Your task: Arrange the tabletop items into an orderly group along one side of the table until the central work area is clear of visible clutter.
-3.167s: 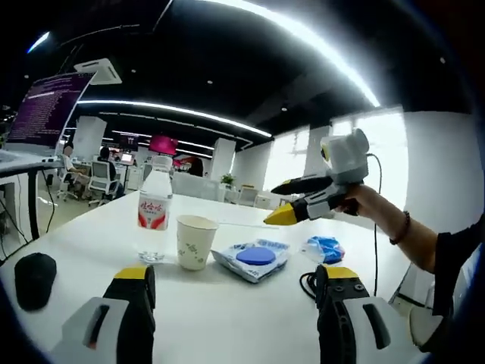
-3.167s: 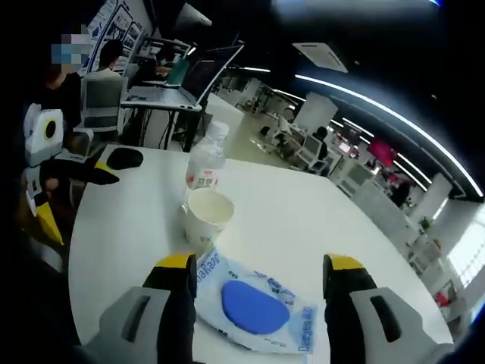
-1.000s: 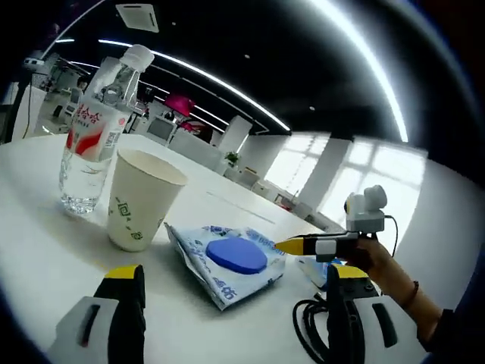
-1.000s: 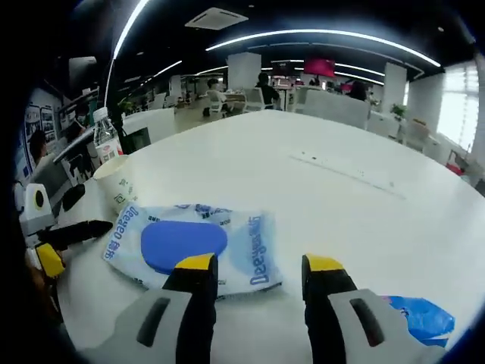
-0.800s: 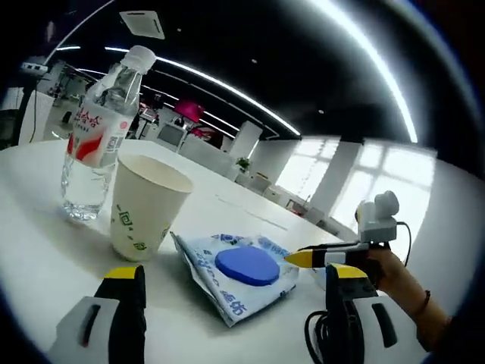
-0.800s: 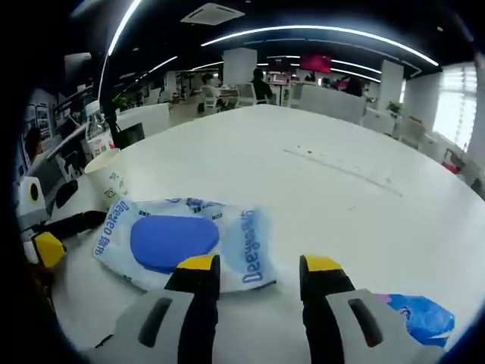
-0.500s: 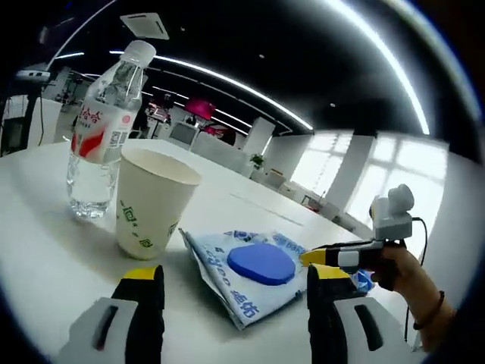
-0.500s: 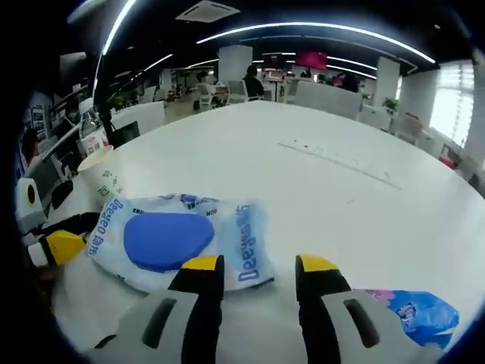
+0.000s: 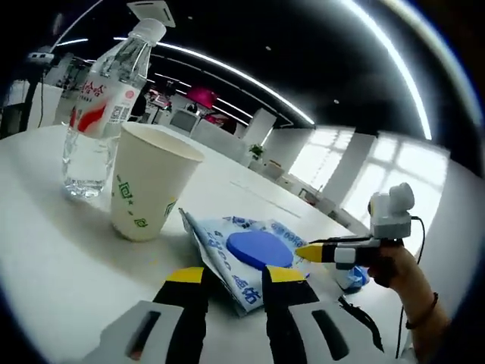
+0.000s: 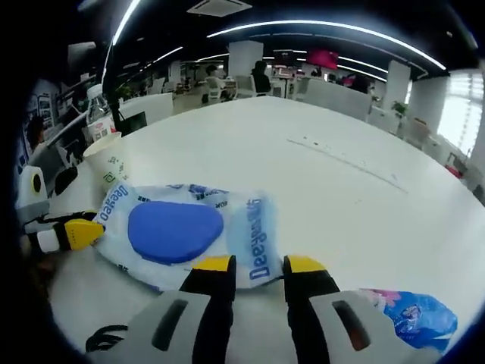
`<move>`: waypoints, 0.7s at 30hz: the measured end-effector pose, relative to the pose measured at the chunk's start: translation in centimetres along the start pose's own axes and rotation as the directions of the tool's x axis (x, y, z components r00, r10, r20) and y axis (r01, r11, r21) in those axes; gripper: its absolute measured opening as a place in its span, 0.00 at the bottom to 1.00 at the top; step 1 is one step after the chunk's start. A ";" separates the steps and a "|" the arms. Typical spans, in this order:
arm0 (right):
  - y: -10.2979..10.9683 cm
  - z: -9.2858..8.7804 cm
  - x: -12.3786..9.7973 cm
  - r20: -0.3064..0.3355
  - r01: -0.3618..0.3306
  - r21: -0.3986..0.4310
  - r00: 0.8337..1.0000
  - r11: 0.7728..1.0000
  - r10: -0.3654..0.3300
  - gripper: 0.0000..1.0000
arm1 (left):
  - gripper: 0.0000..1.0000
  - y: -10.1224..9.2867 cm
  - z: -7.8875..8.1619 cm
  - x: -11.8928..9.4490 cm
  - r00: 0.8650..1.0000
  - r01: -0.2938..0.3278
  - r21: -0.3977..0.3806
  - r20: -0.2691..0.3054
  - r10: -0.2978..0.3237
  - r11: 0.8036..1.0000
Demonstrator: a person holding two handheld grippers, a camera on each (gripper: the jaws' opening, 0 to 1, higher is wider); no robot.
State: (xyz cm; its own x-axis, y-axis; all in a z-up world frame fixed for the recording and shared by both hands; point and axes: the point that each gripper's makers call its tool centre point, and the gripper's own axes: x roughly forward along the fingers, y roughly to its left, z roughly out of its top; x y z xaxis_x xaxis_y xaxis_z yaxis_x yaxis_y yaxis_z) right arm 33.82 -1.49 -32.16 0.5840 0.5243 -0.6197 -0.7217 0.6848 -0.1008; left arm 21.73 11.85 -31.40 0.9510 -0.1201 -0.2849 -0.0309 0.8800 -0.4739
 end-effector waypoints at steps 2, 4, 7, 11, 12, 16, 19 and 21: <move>0.2 -0.2 -0.2 -0.001 0.000 -0.006 1.000 1.000 0.000 0.22 | 0.22 0.1 -0.1 0.0 1.000 -0.006 0.003 -0.007 0.006 1.000; 0.1 -0.4 -0.2 -0.003 0.009 0.007 1.000 1.000 -0.009 0.18 | 0.18 0.5 -0.3 0.0 1.000 -0.023 0.020 -0.010 0.023 1.000; -0.2 -0.6 -0.4 0.002 0.023 0.034 1.000 0.999 -0.023 0.11 | 0.16 0.5 -0.3 0.1 1.000 -0.019 0.013 -0.009 0.019 1.000; 0.0 -1.0 -0.7 0.006 0.010 0.099 1.000 0.995 -0.010 0.05 | 0.12 0.6 -0.5 0.1 1.000 -0.017 0.027 -0.017 0.017 0.999; 0.2 -1.0 -0.9 0.011 -0.004 0.099 1.000 0.995 0.003 0.03 | 0.11 0.7 -0.6 0.1 0.999 -0.012 0.065 -0.031 0.014 0.998; 0.4 -1.3 -1.2 0.023 -0.020 0.166 1.000 0.986 0.016 0.01 | 0.09 0.6 -0.6 0.1 0.999 -0.010 0.073 -0.033 0.013 0.997; 0.5 -1.0 -2.1 0.051 -0.067 0.235 0.997 0.970 0.056 0.01 | 0.06 0.7 -0.3 -0.2 1.000 -0.010 0.083 -0.025 0.012 0.996; 1.0 -0.6 -3.1 0.089 -0.108 0.311 0.992 0.944 0.085 0.01 | 0.04 1.0 0.2 -0.4 1.000 -0.025 0.135 -0.008 0.026 0.990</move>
State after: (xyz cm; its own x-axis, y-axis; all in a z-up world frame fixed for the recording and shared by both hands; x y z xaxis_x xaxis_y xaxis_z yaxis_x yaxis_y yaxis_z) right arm 31.03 -2.73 -30.83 0.5516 0.6233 -0.5543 -0.6291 0.7472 0.2142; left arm 21.39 12.83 -31.60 0.9473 -0.1010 -0.3041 -0.0124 0.9368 -0.3497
